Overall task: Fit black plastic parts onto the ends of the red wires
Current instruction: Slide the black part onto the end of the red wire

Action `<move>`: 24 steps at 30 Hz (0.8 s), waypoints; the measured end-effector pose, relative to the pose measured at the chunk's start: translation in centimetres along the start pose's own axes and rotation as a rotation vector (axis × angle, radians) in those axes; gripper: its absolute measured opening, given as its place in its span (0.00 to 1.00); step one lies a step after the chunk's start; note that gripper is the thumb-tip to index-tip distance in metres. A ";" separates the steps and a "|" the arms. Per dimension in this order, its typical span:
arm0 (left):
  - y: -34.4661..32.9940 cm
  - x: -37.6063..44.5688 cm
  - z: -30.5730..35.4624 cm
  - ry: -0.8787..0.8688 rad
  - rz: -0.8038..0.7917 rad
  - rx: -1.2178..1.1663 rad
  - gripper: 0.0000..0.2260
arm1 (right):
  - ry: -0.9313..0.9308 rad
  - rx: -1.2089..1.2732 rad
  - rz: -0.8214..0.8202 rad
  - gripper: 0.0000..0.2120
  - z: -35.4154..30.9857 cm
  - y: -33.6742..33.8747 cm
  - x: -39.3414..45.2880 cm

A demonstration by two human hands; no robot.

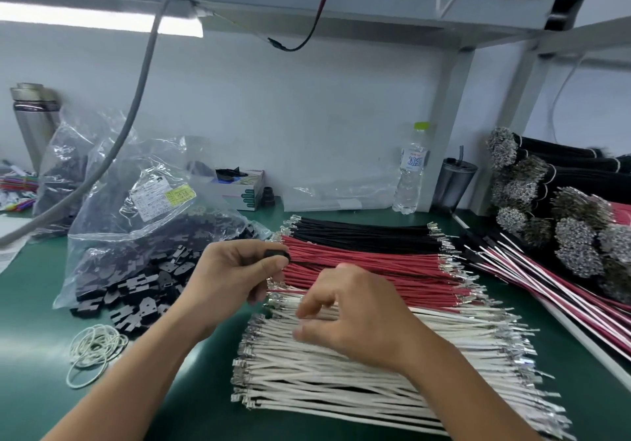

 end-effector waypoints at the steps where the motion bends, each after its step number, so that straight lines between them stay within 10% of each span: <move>1: -0.1 0.0 0.0 0.001 -0.010 -0.006 0.09 | -0.023 0.027 -0.069 0.12 -0.1 -0.9 -0.1; 10: -0.4 0.0 -0.3 0.028 -0.016 -0.024 0.08 | -0.037 0.094 -0.040 0.04 0.2 -0.6 0.2; 24: 0.1 0.1 -0.4 0.087 -0.033 -0.182 0.13 | -0.084 0.130 0.457 0.05 1.9 2.2 -0.2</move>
Point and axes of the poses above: each hand's wrist, its own x-axis towards the middle knuckle, its own y-axis out of the back of the hand, z = x × y, the point moved 6 cm from there along x, towards the middle knuckle, and after that the axes turned 5 degrees about -x, right-handed, at the moved point
